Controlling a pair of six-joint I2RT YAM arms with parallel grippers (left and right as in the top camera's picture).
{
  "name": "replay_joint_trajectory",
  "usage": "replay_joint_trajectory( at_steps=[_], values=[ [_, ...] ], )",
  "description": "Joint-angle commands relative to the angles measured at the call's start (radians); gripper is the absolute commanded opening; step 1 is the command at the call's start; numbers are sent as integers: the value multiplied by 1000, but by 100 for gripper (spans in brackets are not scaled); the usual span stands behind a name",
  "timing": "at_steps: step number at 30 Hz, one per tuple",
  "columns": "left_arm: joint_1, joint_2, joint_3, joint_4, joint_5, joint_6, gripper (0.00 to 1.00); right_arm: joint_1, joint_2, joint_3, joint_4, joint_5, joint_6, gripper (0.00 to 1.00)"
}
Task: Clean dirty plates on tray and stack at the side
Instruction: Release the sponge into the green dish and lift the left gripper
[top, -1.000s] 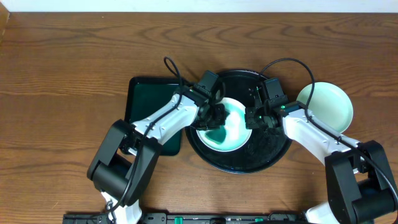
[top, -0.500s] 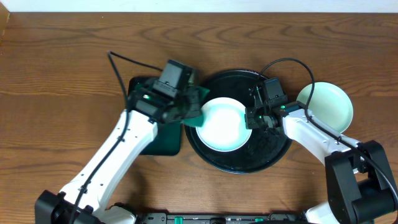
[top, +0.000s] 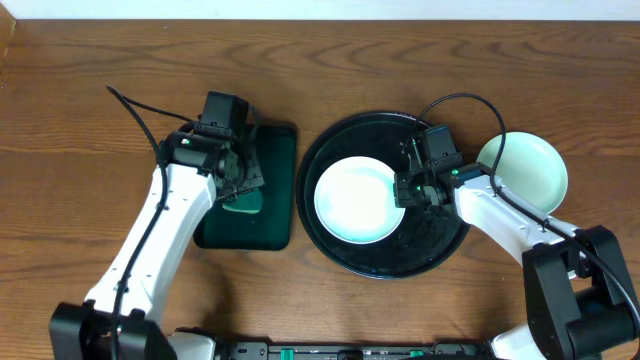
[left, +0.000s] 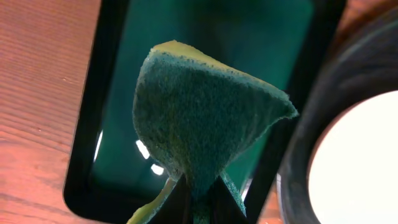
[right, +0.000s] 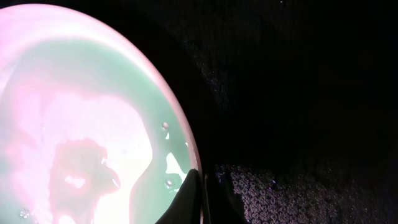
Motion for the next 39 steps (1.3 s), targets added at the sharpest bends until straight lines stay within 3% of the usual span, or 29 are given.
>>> replay_joint_trajectory(
  at_steps=[1,8,14,23,26,29,32,33,39],
  values=[
    [8,49,-31,19,-18,78,7,19,6,-3,4,-28,2,1],
    [8,120,-75,64,-19,89,7,19,6,-3,3,-28,2,2],
    [9,171,-78,91,-19,89,7,19,6,-3,4,-28,2,22],
    [9,229,-78,95,-42,89,8,19,6,-3,3,-27,2,27],
    [9,241,-78,97,-41,88,28,19,6,-3,4,-27,2,25],
    [9,241,-77,102,-41,88,36,19,6,-3,4,-27,2,24],
    [9,241,-77,103,-41,89,61,19,6,-4,1,-27,2,24],
    [10,240,-77,101,-41,89,66,19,6,-6,2,-27,2,25],
    [20,193,-47,89,-40,84,70,19,6,-14,9,-26,2,29]
  ],
)
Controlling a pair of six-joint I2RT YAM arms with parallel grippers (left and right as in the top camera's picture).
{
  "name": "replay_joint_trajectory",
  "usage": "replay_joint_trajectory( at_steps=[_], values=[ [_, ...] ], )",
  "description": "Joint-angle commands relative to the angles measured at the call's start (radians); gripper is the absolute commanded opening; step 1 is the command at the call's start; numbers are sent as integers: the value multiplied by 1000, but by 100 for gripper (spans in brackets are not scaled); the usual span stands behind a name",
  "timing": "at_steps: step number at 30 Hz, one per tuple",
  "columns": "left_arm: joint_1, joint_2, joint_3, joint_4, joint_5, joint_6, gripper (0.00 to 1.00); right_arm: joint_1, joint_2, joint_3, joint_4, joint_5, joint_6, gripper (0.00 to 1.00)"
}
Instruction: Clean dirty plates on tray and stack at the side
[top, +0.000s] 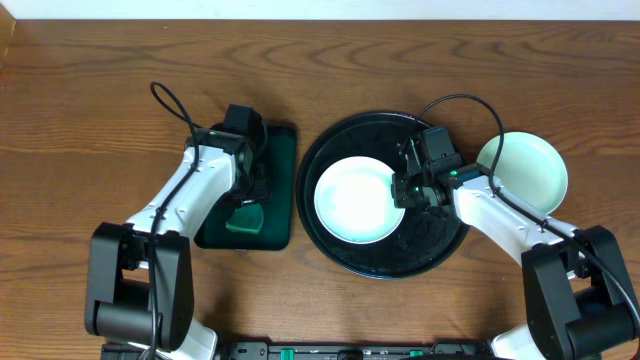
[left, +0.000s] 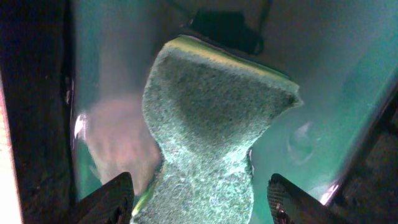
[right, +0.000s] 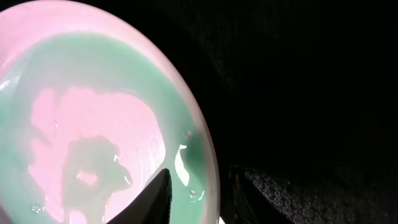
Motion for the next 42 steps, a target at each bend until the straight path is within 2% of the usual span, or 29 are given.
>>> replay_joint_trajectory(
  at_steps=[1,9,10,17,42],
  values=[
    [22,-73,54,-26,-13,2,70,13,6,-11,3,-3,2,30],
    [124,-282,121,-5,-13,-1,74,13,6,-11,3,0,2,29],
    [145,-311,121,2,-13,-1,77,13,6,-11,3,0,2,29],
    [260,-430,121,-5,-13,-1,78,13,6,-11,3,0,2,28],
    [276,-431,118,-16,-13,-1,79,13,6,-30,27,45,3,26]
  ],
)
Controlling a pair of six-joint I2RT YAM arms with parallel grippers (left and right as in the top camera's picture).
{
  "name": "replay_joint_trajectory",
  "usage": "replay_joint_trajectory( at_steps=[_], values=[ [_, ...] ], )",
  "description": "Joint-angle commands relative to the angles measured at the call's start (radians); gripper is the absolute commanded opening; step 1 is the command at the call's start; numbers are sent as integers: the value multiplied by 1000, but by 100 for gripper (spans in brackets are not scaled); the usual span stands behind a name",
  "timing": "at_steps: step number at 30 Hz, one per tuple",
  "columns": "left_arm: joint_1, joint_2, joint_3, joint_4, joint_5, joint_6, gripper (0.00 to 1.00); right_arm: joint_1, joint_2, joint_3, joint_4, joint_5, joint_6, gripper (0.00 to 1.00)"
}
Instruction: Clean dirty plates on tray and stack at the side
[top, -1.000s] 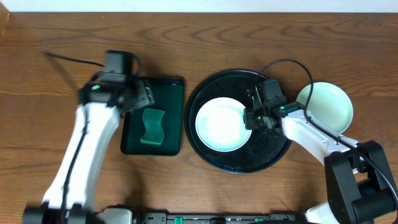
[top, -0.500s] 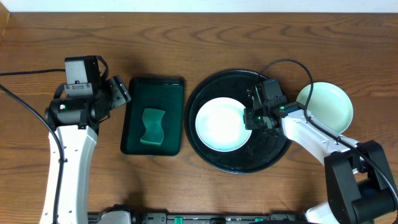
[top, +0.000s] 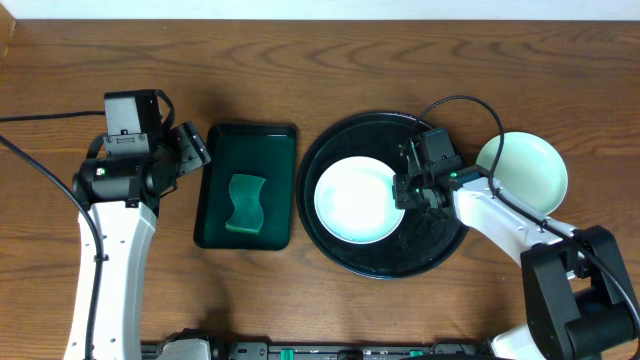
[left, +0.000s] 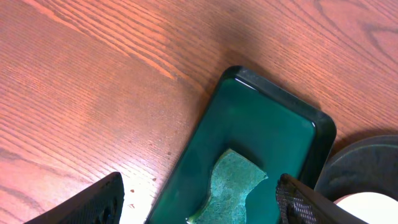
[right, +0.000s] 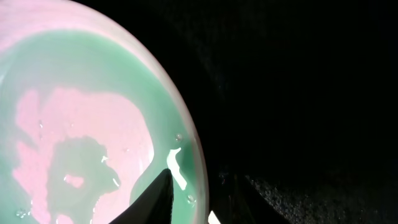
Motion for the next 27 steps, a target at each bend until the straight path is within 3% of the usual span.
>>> replay_joint_trajectory(
  at_steps=[1,11,17,27],
  values=[
    [3,0,14,-6,-13,3,79,13,7,-14,10,17,3,25],
    [3,0,14,-6,-13,2,79,13,55,-14,40,-18,3,21],
    [3,0,14,-6,-13,2,79,13,55,-14,45,-17,3,2],
    [3,0,14,-6,-13,2,79,13,55,-14,47,-18,14,1]
  ],
)
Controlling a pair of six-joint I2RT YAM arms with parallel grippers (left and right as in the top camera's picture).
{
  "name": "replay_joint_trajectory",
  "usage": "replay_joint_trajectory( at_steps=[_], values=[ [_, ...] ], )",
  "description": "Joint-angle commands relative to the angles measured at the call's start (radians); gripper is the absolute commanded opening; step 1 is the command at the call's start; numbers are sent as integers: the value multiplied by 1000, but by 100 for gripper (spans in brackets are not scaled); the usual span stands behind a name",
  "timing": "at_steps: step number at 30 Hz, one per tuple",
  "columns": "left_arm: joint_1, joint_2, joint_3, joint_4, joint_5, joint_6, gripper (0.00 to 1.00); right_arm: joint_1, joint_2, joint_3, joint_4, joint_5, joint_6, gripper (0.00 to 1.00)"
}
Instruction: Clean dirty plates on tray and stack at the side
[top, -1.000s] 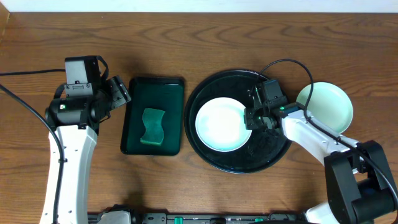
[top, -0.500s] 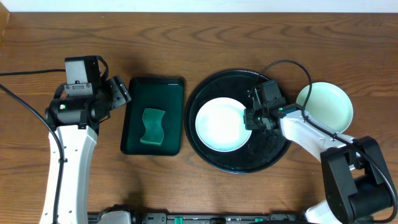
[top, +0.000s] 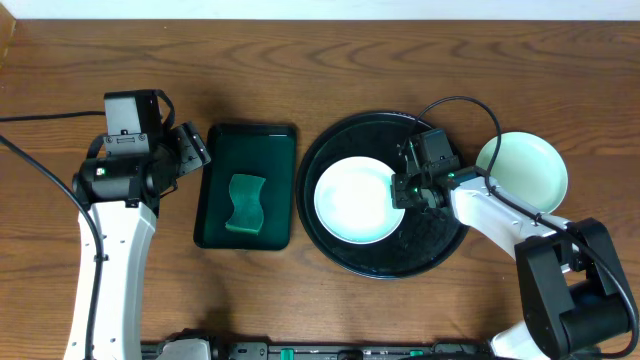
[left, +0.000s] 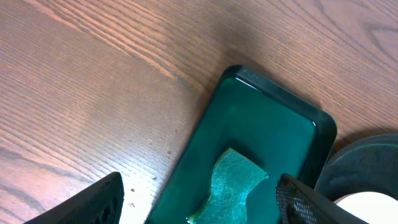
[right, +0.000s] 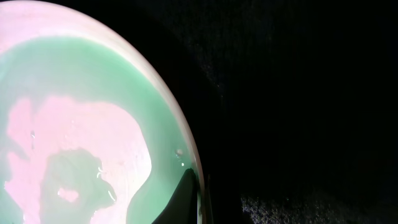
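Note:
A pale green plate (top: 355, 200) lies in the round black tray (top: 437, 236); wet streaks show on it in the right wrist view (right: 81, 124). My right gripper (top: 403, 190) is shut on that plate's right rim (right: 199, 194). A second pale green plate (top: 527, 170) rests on the table to the right of the tray. The green sponge (top: 244, 203) lies loose in the small dark green tray (top: 272, 150). My left gripper (top: 188, 150) stands open to the left of that tray, above the wood, with the sponge (left: 233, 183) seen between its fingers (left: 93, 202).
The brown wooden table (top: 320, 60) runs bare along the back. The green tray's rim (left: 283, 99) nearly touches the black tray's left edge (left: 360, 168). Cables loop from both arms, one over the right forearm (top: 470, 100).
My right gripper's fingers, apart on either side of the plate's rim before, are now shut on that rim. The left arm, the sponge and both plates have not moved.
First my left gripper held the sponge over the green tray while the right pinched the plate's rim. Then the left was open with the sponge lying in the tray, and the right was open. The left arm then stood back at the left. Now the right grips the rim again.

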Motion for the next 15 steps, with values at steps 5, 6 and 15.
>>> replay_joint_trajectory(
  at_steps=[5,6,15],
  values=[
    [3,0,14,-3,-13,2,79,13,20,-8,0,-3,14,1],
    [3,0,14,-3,-12,2,79,13,20,-8,-1,-3,14,1],
    [3,0,14,-3,-13,2,79,13,20,-8,3,-18,13,1]
  ],
)
